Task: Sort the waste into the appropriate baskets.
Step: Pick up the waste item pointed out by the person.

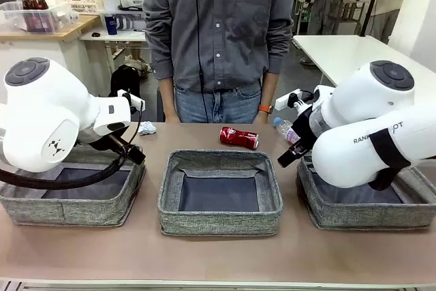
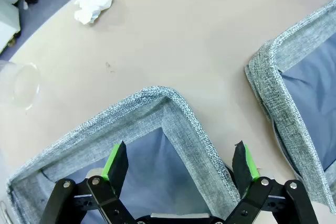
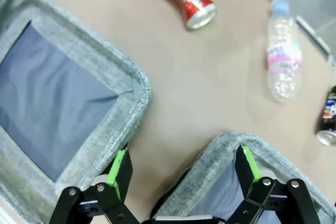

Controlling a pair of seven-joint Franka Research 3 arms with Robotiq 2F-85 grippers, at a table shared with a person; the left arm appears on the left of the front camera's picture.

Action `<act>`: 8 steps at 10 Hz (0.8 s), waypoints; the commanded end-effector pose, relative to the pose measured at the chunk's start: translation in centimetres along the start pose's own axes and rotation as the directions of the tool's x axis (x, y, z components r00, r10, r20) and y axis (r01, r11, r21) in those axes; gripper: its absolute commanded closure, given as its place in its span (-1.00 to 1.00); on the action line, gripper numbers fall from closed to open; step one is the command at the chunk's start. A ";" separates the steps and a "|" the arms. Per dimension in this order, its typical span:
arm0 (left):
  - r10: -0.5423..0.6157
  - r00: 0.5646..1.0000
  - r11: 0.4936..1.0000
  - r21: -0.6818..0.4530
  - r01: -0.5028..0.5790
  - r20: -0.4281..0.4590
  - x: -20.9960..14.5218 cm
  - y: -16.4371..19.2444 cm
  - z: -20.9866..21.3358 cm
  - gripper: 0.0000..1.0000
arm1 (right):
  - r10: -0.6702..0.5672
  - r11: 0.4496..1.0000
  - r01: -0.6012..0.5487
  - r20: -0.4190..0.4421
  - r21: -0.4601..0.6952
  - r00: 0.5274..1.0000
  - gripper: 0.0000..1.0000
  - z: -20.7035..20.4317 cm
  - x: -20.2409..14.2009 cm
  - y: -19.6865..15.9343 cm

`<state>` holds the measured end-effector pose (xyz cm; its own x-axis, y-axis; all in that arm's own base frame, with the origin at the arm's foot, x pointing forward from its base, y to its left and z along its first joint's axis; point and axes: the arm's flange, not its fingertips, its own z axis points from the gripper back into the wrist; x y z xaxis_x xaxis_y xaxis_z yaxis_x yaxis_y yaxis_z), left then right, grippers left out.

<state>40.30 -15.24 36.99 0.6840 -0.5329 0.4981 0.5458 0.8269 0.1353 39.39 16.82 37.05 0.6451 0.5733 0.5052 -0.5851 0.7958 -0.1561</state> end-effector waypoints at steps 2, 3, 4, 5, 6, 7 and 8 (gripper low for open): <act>0.000 1.000 1.000 0.000 0.000 0.000 0.0 0.0 0.0 -1.00 | 0.000 1.000 0.000 0.000 0.000 1.000 -1.00 0.0 0.0 0.0; 0.000 1.000 1.000 0.000 0.000 0.000 0.0 0.0 0.0 -1.00 | 0.000 1.000 0.000 0.000 0.000 1.000 -1.00 0.0 0.0 0.0; 0.000 1.000 1.000 0.000 0.000 0.000 0.0 0.0 0.0 -1.00 | 0.000 1.000 0.000 0.000 0.000 1.000 -1.00 0.0 0.0 0.0; 0.000 1.000 1.000 0.000 0.000 0.000 0.0 0.0 0.0 -1.00 | 0.000 1.000 0.000 0.000 0.000 1.000 -1.00 0.0 0.0 0.0; 0.000 1.000 1.000 0.000 0.000 0.000 0.0 0.0 0.0 -1.00 | 0.000 1.000 0.000 0.000 0.000 1.000 -1.00 0.0 0.0 0.0; 0.000 1.000 1.000 0.000 0.000 0.000 0.0 0.0 0.0 -1.00 | 0.000 1.000 0.000 0.000 0.000 1.000 -1.00 0.0 0.0 0.0; 0.000 1.000 1.000 0.000 0.000 0.000 0.0 0.0 0.0 -1.00 | 0.000 1.000 0.000 0.000 0.000 1.000 -1.00 0.0 0.0 0.0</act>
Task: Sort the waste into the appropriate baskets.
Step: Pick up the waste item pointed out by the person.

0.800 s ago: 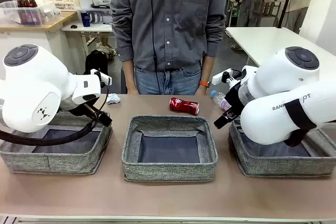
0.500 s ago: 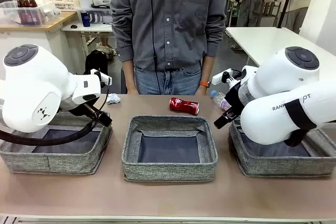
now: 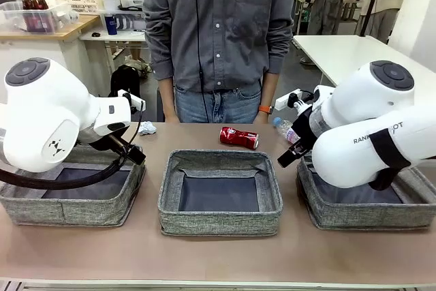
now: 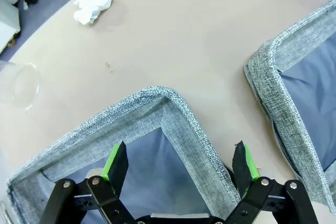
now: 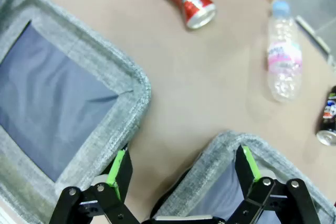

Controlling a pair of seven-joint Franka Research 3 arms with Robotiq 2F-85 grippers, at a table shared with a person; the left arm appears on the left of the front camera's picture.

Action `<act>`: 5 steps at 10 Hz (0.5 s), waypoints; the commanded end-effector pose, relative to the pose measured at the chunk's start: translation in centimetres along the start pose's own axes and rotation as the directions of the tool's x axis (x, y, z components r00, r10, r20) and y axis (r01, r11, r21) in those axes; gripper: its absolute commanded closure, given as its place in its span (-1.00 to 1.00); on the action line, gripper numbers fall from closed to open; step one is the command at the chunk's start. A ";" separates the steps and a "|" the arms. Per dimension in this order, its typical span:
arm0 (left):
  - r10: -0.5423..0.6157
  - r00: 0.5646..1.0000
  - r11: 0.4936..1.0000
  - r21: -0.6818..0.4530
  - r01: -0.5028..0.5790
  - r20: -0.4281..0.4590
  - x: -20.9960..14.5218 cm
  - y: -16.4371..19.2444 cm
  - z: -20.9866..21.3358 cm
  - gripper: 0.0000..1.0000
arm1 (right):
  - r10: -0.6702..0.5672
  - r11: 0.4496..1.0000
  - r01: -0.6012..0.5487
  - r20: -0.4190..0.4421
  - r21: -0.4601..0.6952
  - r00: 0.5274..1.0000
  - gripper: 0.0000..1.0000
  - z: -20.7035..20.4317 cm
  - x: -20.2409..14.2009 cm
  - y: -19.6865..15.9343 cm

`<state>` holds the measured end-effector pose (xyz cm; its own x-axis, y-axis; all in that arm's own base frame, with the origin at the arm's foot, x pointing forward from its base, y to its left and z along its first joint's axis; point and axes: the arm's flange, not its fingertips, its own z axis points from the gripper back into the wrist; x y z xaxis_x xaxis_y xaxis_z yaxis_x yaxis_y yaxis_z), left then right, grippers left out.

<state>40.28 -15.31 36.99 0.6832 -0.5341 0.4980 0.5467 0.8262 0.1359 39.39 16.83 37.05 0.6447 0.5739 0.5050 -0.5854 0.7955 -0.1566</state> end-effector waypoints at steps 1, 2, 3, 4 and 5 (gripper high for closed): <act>0.001 1.000 1.000 0.000 -0.001 0.000 0.0 0.1 0.0 -1.00 | -0.001 1.000 0.001 0.000 0.000 1.000 -1.00 0.0 0.0 0.0; 0.001 1.000 1.000 0.000 -0.001 0.000 0.0 0.1 0.0 -1.00 | -0.001 1.000 0.001 0.000 0.000 1.000 -1.00 0.0 0.0 0.0; 0.000 1.000 1.000 0.000 0.000 0.000 0.0 0.0 0.0 -1.00 | 0.000 1.000 0.000 0.000 0.000 1.000 -1.00 0.0 0.0 0.0; -0.046 0.998 0.998 -0.037 0.048 0.044 0.5 1.3 2.2 -1.00 | 0.046 0.995 -0.040 -0.065 0.089 0.997 -1.00 1.6 0.6 -0.6; -0.089 0.996 0.992 -0.088 0.091 0.029 1.3 2.9 5.4 -1.00 | 0.027 0.984 -0.009 -0.100 0.177 0.995 -1.00 4.5 1.7 -1.4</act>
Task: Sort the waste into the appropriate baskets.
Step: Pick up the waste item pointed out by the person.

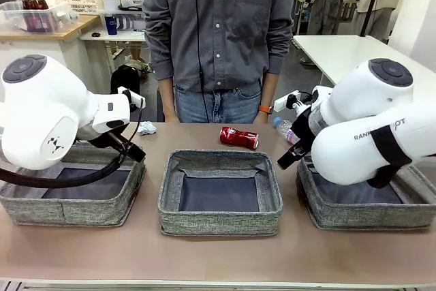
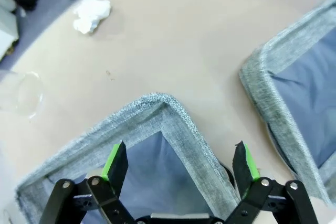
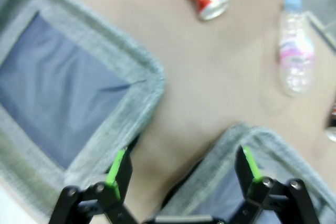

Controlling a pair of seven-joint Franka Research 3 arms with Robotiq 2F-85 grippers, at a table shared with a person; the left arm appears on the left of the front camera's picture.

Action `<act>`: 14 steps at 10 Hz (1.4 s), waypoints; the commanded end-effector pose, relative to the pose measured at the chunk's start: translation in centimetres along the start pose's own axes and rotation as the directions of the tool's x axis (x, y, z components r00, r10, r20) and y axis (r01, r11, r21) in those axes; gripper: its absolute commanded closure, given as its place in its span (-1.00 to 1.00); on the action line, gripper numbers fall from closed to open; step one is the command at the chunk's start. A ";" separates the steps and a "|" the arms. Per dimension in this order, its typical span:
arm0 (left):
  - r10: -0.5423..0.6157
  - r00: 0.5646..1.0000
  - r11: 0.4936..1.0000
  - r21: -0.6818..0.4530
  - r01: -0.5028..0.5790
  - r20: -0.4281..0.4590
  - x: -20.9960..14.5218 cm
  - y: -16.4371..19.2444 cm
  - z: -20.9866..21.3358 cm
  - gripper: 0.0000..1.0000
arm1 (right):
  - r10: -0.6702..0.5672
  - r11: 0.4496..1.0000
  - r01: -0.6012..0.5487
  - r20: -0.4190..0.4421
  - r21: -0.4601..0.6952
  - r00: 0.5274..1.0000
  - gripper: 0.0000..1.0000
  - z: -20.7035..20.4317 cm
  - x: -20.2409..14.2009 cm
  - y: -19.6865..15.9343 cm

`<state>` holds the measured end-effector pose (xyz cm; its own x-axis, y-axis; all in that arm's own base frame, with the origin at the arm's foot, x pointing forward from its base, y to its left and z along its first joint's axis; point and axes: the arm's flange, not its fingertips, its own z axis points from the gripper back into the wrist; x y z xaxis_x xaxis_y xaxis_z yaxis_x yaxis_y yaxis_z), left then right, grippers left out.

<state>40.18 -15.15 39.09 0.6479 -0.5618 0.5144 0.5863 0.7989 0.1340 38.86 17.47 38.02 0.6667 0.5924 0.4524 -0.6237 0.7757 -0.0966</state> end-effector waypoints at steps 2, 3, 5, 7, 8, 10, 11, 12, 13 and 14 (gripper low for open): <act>-0.113 0.987 0.960 -0.268 0.078 -0.117 1.9 4.3 11.4 -1.00 | -0.088 0.993 0.092 -0.061 0.070 0.994 -1.00 12.0 2.7 -2.1; -0.115 0.985 0.961 -0.266 0.077 -0.131 2.0 4.2 13.8 -1.00 | -0.112 0.994 0.112 -0.037 -0.005 0.993 -1.00 14.9 2.9 -1.6; -0.101 0.995 0.982 -0.165 0.097 -0.016 2.3 2.2 15.2 -1.00 | -0.056 0.994 0.060 0.047 -0.092 0.997 -1.00 17.1 2.2 -0.4; -0.111 0.991 0.962 -0.260 0.087 -0.079 1.5 2.8 14.2 -1.00 | -0.065 0.997 0.065 0.030 -0.028 0.997 -1.00 18.5 2.7 -1.5; -0.111 0.991 0.970 -0.225 0.092 -0.069 2.0 2.9 16.7 -1.00 | -0.080 0.997 0.080 -0.002 0.004 0.997 -1.00 17.6 1.5 -1.7; -0.031 0.997 0.811 -0.585 -0.013 -0.066 1.7 5.4 16.9 -1.00 | -0.352 0.857 0.337 -0.034 0.391 0.935 -1.00 18.6 -0.4 -4.4; 0.083 0.993 0.607 -0.786 -0.116 -0.082 1.2 7.7 16.6 -1.00 | -0.492 0.642 0.485 -0.166 0.593 0.855 -1.00 19.3 -2.0 -6.6; 0.208 0.970 0.459 -0.863 -0.210 -0.125 0.8 9.0 15.7 -1.00 | -0.592 0.453 0.608 -0.289 0.652 0.752 -1.00 19.0 -3.5 -8.6; 0.235 0.965 0.333 -0.923 -0.193 -0.116 -0.3 9.9 14.8 -1.00 | -0.635 0.248 0.582 -0.324 0.774 0.702 -1.00 17.9 -6.0 -10.9; 0.245 0.963 0.288 -0.939 -0.187 -0.117 -0.7 10.2 14.2 -1.00 | -0.665 0.150 0.534 -0.315 0.832 0.678 -1.00 17.3 -7.4 -11.5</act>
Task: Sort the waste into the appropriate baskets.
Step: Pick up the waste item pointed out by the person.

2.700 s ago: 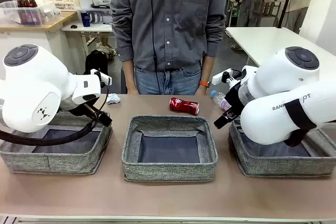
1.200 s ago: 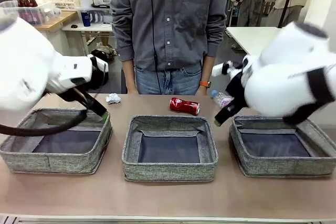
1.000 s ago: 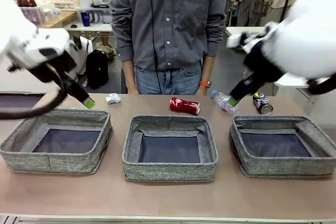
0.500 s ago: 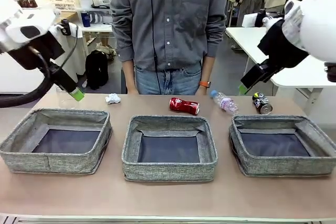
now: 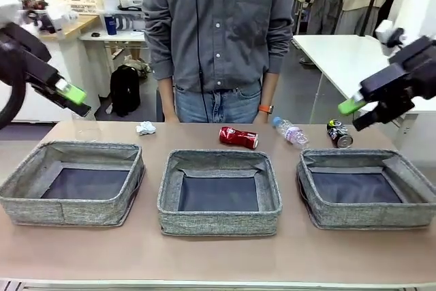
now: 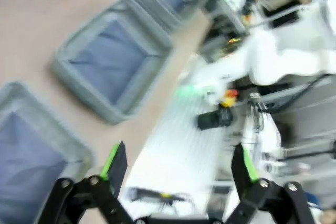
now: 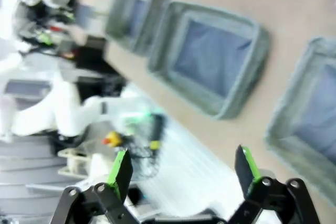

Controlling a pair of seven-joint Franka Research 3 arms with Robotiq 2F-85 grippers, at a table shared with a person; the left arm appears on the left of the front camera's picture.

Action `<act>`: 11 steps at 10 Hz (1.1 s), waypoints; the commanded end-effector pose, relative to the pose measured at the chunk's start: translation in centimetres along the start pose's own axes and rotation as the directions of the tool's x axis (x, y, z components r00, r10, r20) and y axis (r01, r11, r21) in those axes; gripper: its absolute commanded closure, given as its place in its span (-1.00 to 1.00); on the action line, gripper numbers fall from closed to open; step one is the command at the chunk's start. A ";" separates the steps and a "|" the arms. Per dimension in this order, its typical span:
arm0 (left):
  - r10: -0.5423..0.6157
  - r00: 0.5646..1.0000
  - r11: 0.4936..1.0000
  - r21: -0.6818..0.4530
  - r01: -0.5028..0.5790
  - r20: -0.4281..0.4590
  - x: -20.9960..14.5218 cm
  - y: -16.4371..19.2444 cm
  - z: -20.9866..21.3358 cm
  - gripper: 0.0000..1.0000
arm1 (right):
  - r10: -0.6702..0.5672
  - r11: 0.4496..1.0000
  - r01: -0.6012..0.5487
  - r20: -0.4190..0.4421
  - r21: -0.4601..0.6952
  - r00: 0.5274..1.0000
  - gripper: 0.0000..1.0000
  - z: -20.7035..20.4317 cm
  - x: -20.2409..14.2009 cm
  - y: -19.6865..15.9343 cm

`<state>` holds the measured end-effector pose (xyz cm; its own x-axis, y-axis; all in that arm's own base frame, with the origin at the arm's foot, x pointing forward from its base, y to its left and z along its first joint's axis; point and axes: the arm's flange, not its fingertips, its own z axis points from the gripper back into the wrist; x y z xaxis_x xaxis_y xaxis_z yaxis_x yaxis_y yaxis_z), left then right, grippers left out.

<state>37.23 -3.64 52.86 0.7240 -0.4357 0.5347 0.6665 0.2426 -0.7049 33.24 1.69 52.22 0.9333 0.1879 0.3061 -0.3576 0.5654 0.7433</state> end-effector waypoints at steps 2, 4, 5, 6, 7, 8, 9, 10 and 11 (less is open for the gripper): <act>0.273 0.940 0.934 -0.290 -0.209 0.202 -0.3 2.7 0.3 -1.00 | -0.326 0.813 0.206 0.131 0.545 0.936 -1.00 0.5 -0.7 -2.8; 0.349 0.898 0.912 -0.315 -0.261 0.267 -1.2 3.4 1.0 -1.00 | -0.331 0.829 0.188 0.191 0.526 0.924 -1.00 -0.2 -0.3 -2.1; 0.349 0.896 0.915 -0.307 -0.263 0.273 -1.2 3.4 1.1 -1.00 | -0.313 0.846 0.171 0.210 0.504 0.926 -1.00 -0.3 -0.2 -1.8; 0.376 0.894 0.918 -0.230 -0.324 0.245 -1.6 3.2 1.9 -1.00 | -0.291 0.868 0.141 0.257 0.475 0.922 -1.00 0.1 -0.6 -1.7; 0.336 0.917 0.939 -0.149 -0.309 0.214 -2.5 2.8 2.8 -1.00 | -0.290 0.906 0.156 0.309 0.394 0.906 -1.00 0.6 -1.0 -2.0; 0.360 0.896 0.914 -0.291 -0.282 0.260 -1.6 4.8 2.0 -1.00 | -0.340 0.827 0.200 0.184 0.526 0.922 -1.00 0.4 0.1 -2.6; 0.352 0.902 0.926 -0.233 -0.297 0.250 -1.8 4.3 2.4 -1.00 | -0.326 0.857 0.186 0.227 0.480 0.918 -1.00 0.7 0.2 -2.4; 0.343 0.920 0.931 -0.197 -0.306 0.189 -2.5 3.9 3.5 -1.00 | -0.307 0.912 0.208 0.252 0.354 0.918 -1.00 1.5 -0.5 -2.5; 0.359 0.900 0.924 -0.226 -0.307 0.247 -4.0 3.9 5.4 -1.00 | -0.293 0.925 0.225 0.198 0.307 0.935 -1.00 2.8 -1.6 -3.5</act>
<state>38.65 1.61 50.00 0.9342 -0.1061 0.3406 0.3547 0.1743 -0.9186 33.67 -1.41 50.60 0.9658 -0.1828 0.1839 -0.1373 0.2412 0.9607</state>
